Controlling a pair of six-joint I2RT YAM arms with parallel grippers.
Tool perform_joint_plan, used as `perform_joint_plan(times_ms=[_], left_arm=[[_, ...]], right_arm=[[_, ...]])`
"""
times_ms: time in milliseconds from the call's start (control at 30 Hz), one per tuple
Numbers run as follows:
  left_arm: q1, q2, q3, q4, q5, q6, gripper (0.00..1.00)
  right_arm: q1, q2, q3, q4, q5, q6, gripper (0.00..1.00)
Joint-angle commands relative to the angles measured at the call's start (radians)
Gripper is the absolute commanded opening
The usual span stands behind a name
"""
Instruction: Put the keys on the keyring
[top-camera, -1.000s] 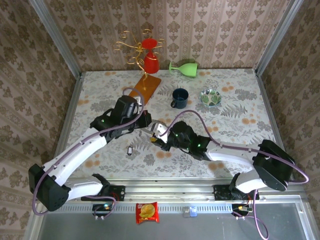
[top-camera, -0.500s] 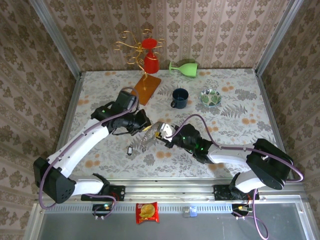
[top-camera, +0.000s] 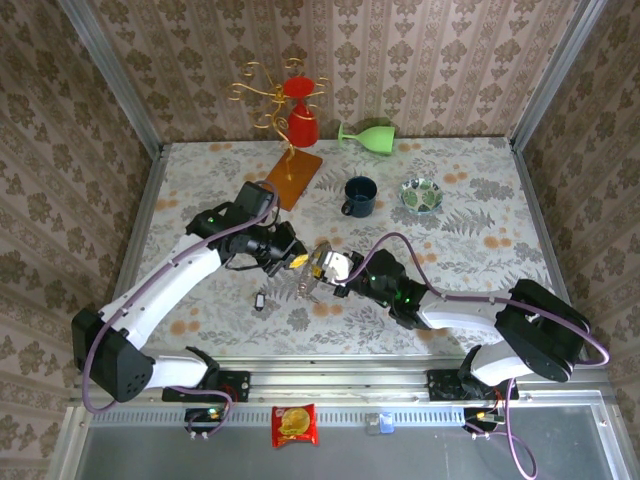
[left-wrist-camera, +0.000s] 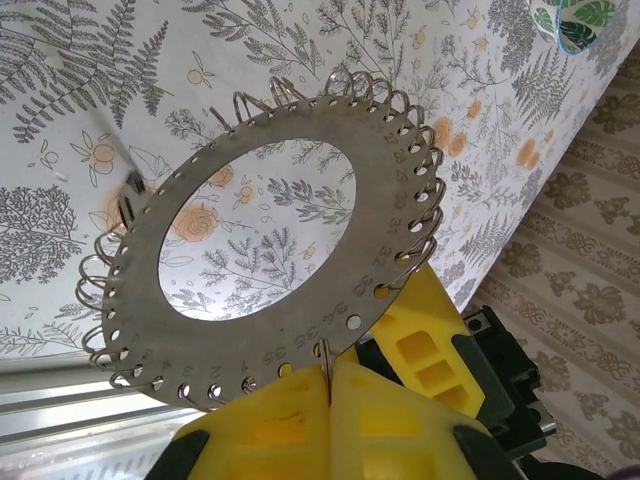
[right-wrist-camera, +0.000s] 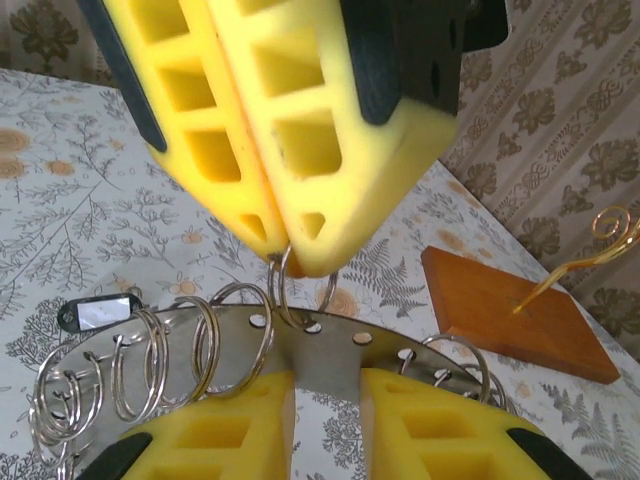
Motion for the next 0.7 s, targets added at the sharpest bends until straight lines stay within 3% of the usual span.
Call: perform_joint_plan(times_ms=[0,333,667], left_arm=[[0.009,-0.003,0.034,-0.018,0.026,-0.039,0.00],[0.016,-0.012,0.010,0.028,0.038,-0.083,0.00],[0.019,-0.022,-0.009,0.044,0.050,-0.123,0.00]], right_arm=[[-0.003,-0.057,-0.009,0.041,-0.052,-0.011,0.24],[0.021,-0.034,0.031,-0.007,-0.105,-0.003,0.19],[0.046,0.019,0.016,0.090,0.076,-0.011,0.28]])
